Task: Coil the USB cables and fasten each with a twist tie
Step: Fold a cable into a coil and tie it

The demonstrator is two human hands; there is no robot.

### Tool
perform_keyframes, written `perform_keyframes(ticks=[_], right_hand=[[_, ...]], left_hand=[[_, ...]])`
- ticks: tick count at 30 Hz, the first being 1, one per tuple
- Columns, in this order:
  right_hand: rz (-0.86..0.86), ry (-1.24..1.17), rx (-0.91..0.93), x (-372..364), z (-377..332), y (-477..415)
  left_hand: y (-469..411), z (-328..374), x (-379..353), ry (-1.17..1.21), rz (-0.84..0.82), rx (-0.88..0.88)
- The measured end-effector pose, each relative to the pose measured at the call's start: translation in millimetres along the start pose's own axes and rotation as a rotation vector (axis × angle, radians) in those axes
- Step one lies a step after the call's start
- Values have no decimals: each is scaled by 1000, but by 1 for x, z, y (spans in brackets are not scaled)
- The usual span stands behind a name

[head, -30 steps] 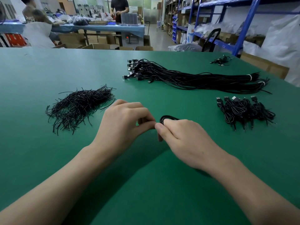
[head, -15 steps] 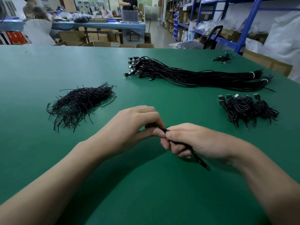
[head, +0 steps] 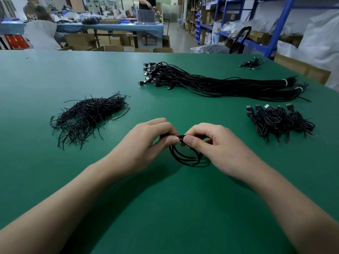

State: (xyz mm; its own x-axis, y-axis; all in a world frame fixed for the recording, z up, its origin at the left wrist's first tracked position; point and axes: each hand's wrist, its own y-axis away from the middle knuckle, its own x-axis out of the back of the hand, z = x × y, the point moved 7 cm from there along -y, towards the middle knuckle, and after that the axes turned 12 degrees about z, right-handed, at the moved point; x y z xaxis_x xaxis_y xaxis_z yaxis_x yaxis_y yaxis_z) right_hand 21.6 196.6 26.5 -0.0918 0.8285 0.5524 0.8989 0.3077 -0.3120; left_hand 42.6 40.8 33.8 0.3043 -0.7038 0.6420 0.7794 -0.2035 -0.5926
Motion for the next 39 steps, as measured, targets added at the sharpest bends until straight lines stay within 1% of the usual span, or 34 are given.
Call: perform_keyframes(ticks=[6,7,10,11,12,13,14,17,18,20,22,24,26,28,30,33,36,39], right_hand=[[201,74,45,10,0,-3],[259,78,48,14,0,-3],[521,98,112,36,-6,1],[569,71,133,41,-8,3],[567,17,126,40,-9,4],[513,-47,81,35,-7,4],[412,-121,4,24,-5,4],[21,-402,-303,-26,3,11],[-62,-502,-390,-39,3,13],[-140,-736,-537,-53,3,16],[-174,-988,-619,-57,1,16],[-189,-1153,-596,-51,-3,12],[-130,-1238,-576,-43,-3,8],[8,-1260,-606,-36,3,6],[133,-1234,-597,-30,6,6],[206,-1163,-554,-26,7,8],[263,-1007,-515,-22,7,10],[366,-791,-434,-15,12,8]], left_hand=[[-2,-1,7,-52,92,9],[-3,-2,9,-62,118,11],[-4,-6,18,-78,206,37],[-4,-7,20,-88,234,46],[-4,-8,23,-99,262,55],[-4,-8,25,-110,293,62],[-4,-8,28,-123,325,65],[-2,-1,34,-170,414,39],[-1,3,35,-186,438,17],[0,17,34,-212,469,-55],[2,32,27,-226,455,-148],[4,45,17,-236,409,-233],[7,52,9,-241,363,-290],[8,53,3,-226,330,-294],[9,50,0,-171,318,-262],[11,49,-3,-132,315,-240],[11,50,-10,-162,284,-237],[13,53,-18,-219,245,-265]])
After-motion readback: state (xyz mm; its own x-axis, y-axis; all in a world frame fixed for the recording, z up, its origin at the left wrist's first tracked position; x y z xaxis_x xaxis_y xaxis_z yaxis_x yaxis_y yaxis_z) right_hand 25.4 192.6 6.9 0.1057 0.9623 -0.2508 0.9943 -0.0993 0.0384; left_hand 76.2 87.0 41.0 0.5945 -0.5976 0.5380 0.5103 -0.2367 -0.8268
